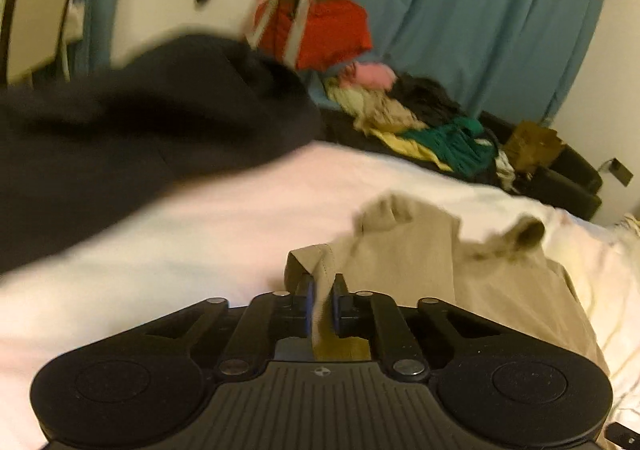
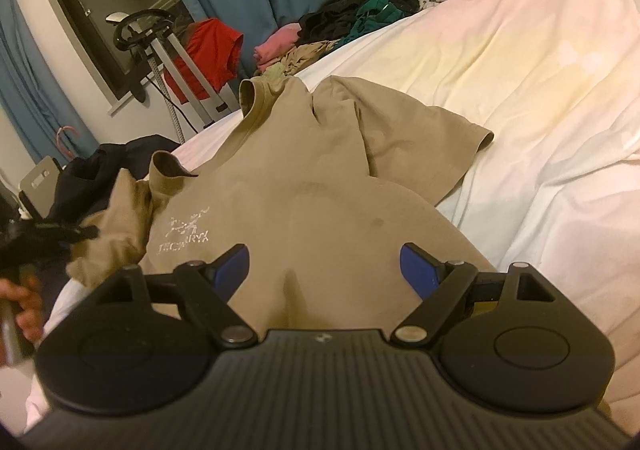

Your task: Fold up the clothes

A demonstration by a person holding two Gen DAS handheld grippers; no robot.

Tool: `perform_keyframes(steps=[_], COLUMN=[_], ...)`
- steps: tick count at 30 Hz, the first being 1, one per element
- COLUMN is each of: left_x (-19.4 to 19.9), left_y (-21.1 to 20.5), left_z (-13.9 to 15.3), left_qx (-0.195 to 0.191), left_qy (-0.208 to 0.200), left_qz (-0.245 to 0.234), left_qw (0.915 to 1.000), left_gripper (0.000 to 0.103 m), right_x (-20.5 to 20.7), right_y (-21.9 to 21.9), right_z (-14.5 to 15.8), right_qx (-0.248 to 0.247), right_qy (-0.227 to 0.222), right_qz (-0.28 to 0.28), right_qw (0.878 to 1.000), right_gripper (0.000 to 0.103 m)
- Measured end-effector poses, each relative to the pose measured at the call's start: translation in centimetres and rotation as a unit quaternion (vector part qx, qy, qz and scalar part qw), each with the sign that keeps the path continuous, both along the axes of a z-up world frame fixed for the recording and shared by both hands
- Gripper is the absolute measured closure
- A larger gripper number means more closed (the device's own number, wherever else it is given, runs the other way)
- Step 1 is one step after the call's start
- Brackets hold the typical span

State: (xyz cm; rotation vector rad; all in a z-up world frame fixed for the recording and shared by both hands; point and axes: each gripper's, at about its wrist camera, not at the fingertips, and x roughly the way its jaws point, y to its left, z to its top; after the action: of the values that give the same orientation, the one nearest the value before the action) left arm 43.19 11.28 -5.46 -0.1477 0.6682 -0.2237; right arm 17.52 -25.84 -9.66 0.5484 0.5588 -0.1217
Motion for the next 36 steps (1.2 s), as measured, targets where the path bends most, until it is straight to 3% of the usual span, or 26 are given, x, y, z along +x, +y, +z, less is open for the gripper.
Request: perform_keyframes(steps=[1,3,5,6,7,11,14,17,20,22,23,25,26,28,30,31,32,33,35,36], left_x=[0.2,1.1,2.6,3.1,3.5,1.6,-1.8,-5.0,-6.8,-6.7,-6.3,-5.3,-5.2,-5.4,-5.8,-6.0,-6.2,-6.4,-6.7,-6.7], left_y=[0.4,1.0,1.2,1.8,2.7,7.0,10.1,12.3,12.9,12.5,11.7,10.2,9.4,8.8,8.8,9.0,9.4,9.8,10.2,10.0], left_z=[0.9,2.3,2.8,2.8,2.7,1.5,-0.2,-2.6,-4.4,-5.4,-5.9,-5.8,-5.6,-5.8,-5.7,-5.6,-5.3,-5.1,-4.0,-3.2], left_qx=[0.023,0.109,0.216,0.231,0.218,0.098,-0.036,-0.18,-0.285,-0.355,-0.372,-0.345,-0.319,-0.312,-0.321,-0.328,-0.331,-0.332,-0.296,-0.263], left_qy=[-0.013,-0.043,-0.059,-0.052,-0.039,-0.002,0.034,0.076,0.096,0.104,0.116,0.133,0.131,0.124,0.118,0.113,0.107,0.101,0.088,0.082], left_qz=[0.008,0.055,0.127,0.155,0.172,0.201,0.217,0.226,0.224,0.196,0.179,0.169,0.173,0.19,0.213,0.221,0.231,0.24,0.252,0.25], left_qw=[0.9996,0.9915,0.9663,0.9591,0.9599,0.9746,0.9749,0.9543,0.9269,0.9084,0.9034,0.9135,0.9226,0.9224,0.9155,0.9114,0.9086,0.9068,0.9171,0.9281], left_gripper=[0.098,0.098,0.09,0.085,0.077,0.043,0.034,0.034,0.035,0.035,0.035,0.035,0.036,0.036,0.053,0.076,0.091,0.093,0.099,0.1], right_x=[0.0,0.1,0.2,0.2,0.3,0.3,0.3,0.3,0.3,0.4,0.4,0.4,0.4,0.4,0.4,0.4,0.4,0.4,0.4,0.3], right_y=[0.0,0.0,0.1,0.1,0.1,0.2,0.3,0.4,0.5,0.5,0.6,0.6,0.6,0.7,0.7,0.7,0.7,0.7,0.6,0.5], right_z=[0.0,-0.1,-0.1,-0.2,-0.2,-0.2,-0.2,-0.1,-0.1,-0.1,-0.1,-0.1,-0.1,-0.1,-0.1,-0.1,-0.1,-0.1,-0.1,-0.1], right_qx=[-0.001,-0.004,-0.006,-0.007,-0.008,-0.009,-0.008,-0.008,-0.01,-0.011,-0.011,-0.012,-0.013,-0.014,-0.015,-0.015,-0.015,-0.014,-0.012,-0.011], right_qy=[0.0,0.001,0.003,0.004,0.005,0.005,0.005,0.005,0.006,0.006,0.006,0.007,0.007,0.008,0.008,0.008,0.008,0.008,0.006,0.006], right_qz=[0.001,0.001,0.002,0.002,0.002,0.002,0.002,0.004,0.005,0.005,0.005,0.006,0.006,0.006,0.007,0.007,0.007,0.007,0.006,0.005], right_qw=[1.0,1.0,1.0,1.0,1.0,1.0,1.0,1.0,1.0,1.0,1.0,1.0,1.0,1.0,1.0,1.0,1.0,1.0,1.0,1.0], right_gripper=[0.019,0.019,0.019,0.019,0.019,0.019,0.019,0.019,0.019,0.019,0.019,0.019,0.019,0.019,0.019,0.019,0.019,0.019,0.019,0.019])
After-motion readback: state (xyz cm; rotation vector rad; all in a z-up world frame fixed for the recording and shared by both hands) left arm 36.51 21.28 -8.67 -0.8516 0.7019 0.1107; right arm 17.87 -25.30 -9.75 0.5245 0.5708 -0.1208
